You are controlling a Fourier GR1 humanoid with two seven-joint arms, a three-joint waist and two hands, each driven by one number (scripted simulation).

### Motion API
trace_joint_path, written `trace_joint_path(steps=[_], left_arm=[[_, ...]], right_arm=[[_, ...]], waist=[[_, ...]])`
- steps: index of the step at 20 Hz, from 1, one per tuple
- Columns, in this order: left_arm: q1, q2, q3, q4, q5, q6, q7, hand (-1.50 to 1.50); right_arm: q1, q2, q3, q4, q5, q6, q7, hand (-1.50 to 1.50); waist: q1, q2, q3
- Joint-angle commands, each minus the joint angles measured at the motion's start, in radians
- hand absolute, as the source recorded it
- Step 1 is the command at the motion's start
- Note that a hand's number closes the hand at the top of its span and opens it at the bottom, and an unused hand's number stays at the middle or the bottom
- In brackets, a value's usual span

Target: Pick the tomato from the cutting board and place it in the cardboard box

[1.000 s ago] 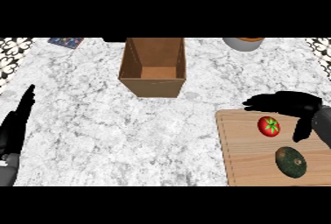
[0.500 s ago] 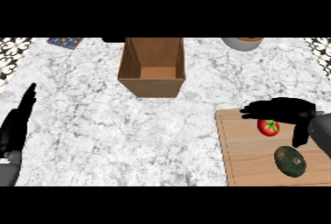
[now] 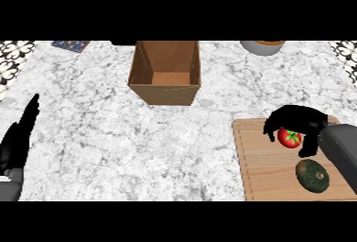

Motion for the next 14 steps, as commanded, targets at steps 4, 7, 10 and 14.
trace_joint_path(steps=[4, 7, 10, 14], left_arm=[[-0.003, 0.006, 0.034, 0.014, -0.001, -0.038, -0.016, 0.00], [-0.022, 0.005, 0.041, 0.022, 0.009, -0.033, 0.018, 0.00], [0.031, 0.008, 0.051, 0.033, -0.006, 0.001, 0.013, 0.00], [0.052, 0.023, 0.078, 0.052, -0.005, 0.016, 0.018, 0.00]], right_arm=[[-0.009, 0.028, -0.104, 0.055, 0.005, -0.160, -0.070, 1.50], [0.001, 0.120, -0.158, -0.026, -0.044, -0.137, 0.239, 1.50], [0.065, 0.114, -0.280, 0.082, -0.105, -0.190, 0.515, 1.50], [0.107, 0.098, -0.381, 0.125, -0.147, -0.298, 0.765, 1.50]], waist=[[0.002, 0.004, 0.004], [-0.027, -0.008, 0.002], [-0.095, -0.037, -0.002], [-0.166, -0.058, -0.012]])
